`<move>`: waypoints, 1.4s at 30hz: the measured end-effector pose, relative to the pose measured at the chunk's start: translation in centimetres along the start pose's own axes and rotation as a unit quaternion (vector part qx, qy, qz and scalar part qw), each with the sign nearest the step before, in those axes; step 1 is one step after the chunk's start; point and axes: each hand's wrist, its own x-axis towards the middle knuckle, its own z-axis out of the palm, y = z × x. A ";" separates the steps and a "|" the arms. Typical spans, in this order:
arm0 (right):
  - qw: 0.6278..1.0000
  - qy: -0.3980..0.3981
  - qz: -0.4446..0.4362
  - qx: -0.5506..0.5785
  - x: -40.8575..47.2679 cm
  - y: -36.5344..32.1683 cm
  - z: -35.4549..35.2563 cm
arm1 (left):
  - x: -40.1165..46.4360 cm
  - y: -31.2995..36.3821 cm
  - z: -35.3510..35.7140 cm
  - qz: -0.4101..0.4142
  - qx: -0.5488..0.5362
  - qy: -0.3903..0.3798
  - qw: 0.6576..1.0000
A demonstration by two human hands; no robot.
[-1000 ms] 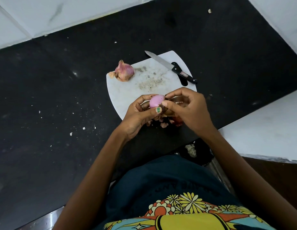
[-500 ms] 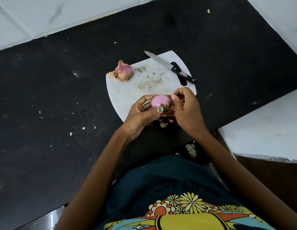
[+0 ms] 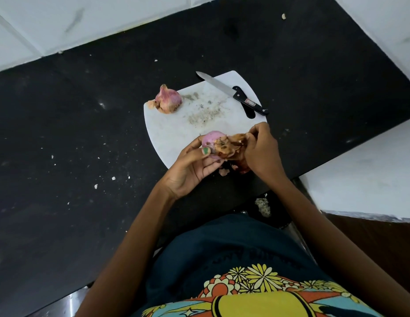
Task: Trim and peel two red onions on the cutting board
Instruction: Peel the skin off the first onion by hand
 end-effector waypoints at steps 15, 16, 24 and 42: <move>0.977 -0.102 -0.063 -0.177 0.0 0.3 -1.6 | 0.1 0.5 -0.5 0.016 0.025 0.051 0.998; 0.975 -0.092 -0.070 -0.189 -0.1 0.2 -1.6 | 0.1 0.4 -0.5 0.018 0.028 0.051 0.998; 0.993 -0.054 -0.092 0.048 -0.8 -3.2 -2.4 | 0.4 0.3 -0.1 0.032 0.051 0.063 0.996; 0.992 -0.091 -0.047 0.068 -0.6 -4.0 -1.7 | 0.3 0.5 0.1 0.049 0.088 0.083 0.991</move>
